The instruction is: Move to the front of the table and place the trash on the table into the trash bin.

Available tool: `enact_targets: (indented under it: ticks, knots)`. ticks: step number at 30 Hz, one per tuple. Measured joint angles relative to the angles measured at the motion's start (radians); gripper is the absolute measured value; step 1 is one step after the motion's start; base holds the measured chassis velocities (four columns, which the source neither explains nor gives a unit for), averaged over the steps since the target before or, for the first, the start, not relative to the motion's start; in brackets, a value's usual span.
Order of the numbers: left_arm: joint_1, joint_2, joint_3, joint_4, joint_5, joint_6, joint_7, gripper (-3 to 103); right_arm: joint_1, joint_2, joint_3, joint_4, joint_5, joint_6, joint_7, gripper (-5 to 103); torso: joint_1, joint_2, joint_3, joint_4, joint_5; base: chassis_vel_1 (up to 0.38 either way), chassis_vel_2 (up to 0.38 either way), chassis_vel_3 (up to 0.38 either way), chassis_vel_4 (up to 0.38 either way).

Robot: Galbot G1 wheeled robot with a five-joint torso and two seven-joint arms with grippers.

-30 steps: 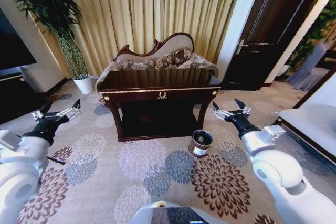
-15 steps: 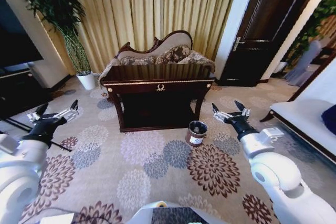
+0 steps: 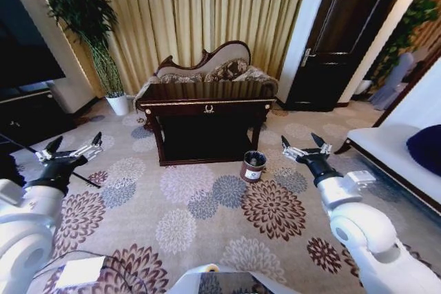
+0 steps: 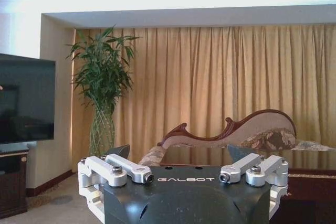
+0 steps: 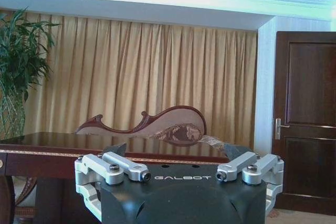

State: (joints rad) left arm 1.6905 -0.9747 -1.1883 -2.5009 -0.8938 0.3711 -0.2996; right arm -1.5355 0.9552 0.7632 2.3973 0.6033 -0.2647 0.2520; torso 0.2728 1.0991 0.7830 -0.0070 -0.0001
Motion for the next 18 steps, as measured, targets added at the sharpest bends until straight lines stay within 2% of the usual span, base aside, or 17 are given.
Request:
enact_targets:
  ticks: [12,18]
  knots:
    - [0.016,-0.025,0.000,0.001,0.009,-0.003,0.000,100,0.004,-0.005,0.034,-0.047,0.004,0.029,-0.017,100,0.000,0.000,0.000,0.0001,0.0001,0.000,0.000,0.000,0.000]
    - [0.007,-0.004,-0.001,0.001,0.010,-0.007,-0.001,100,0.007,-0.002,0.037,-0.052,-0.002,0.029,-0.015,100,0.000,0.000,0.000,-0.0001,0.0002,0.000,0.000,0.000,0.000]
